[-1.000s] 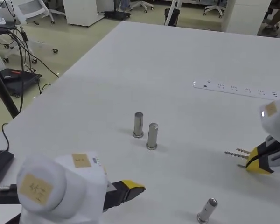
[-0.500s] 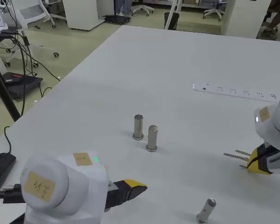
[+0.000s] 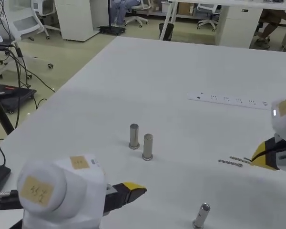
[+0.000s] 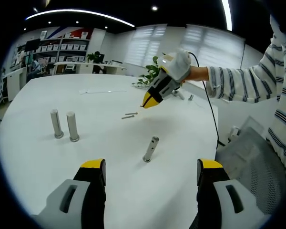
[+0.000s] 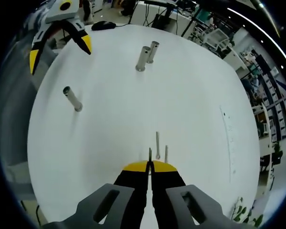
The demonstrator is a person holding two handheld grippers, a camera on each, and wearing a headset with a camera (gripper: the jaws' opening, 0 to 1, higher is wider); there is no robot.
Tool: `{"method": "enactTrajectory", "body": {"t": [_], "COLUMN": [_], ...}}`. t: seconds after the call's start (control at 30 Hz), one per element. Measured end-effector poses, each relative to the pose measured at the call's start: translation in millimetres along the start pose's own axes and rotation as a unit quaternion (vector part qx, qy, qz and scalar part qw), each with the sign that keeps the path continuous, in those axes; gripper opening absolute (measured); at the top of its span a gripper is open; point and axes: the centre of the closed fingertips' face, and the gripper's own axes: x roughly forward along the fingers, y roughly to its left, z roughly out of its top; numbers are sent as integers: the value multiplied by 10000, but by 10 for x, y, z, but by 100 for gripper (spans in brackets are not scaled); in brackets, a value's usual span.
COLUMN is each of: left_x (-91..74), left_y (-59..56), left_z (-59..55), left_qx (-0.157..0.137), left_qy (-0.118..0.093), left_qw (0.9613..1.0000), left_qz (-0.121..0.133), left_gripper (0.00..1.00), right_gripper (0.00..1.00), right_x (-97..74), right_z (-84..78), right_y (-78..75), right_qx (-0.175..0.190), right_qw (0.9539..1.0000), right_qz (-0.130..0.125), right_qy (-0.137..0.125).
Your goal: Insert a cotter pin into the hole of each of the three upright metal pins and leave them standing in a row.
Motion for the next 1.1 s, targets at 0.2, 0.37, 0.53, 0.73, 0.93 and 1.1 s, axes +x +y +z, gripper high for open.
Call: {"method": "enactTrajectory", "body": {"t": [0.2, 0.37, 0.53, 0.73, 0.93, 1.1], "left_x": [7, 8, 11, 15, 47, 123], "left_y": [0, 12, 59, 99, 50, 7], "left_z": [48, 76, 133, 240, 330, 352], "left_qx": [22, 53, 51, -1, -230, -422], "left_qy": [-63, -108, -209, -383, -488, -431], "left_qw": [10000, 9999, 9997, 9991, 9985, 9981], "left_qz": [13, 36, 121, 178, -12, -136], "left_gripper": [75, 70, 72, 70, 62, 65], "right_gripper": [1, 1, 1, 1, 1, 1], "right_x": [-151, -199, -243, -328, -377, -387], "right_z": [81, 175, 339, 524, 643, 662], "right_y": [93, 223, 332, 435, 582, 684], "right_qx": [26, -4, -23, -23, -45, -263], "right_qw": [9996, 9988, 9965, 9934, 9909, 9908], "right_qz": [-173, -225, -324, -398, -425, -473], "right_qy": [-235, -428, -764, -1075, -1273, -1237]}}
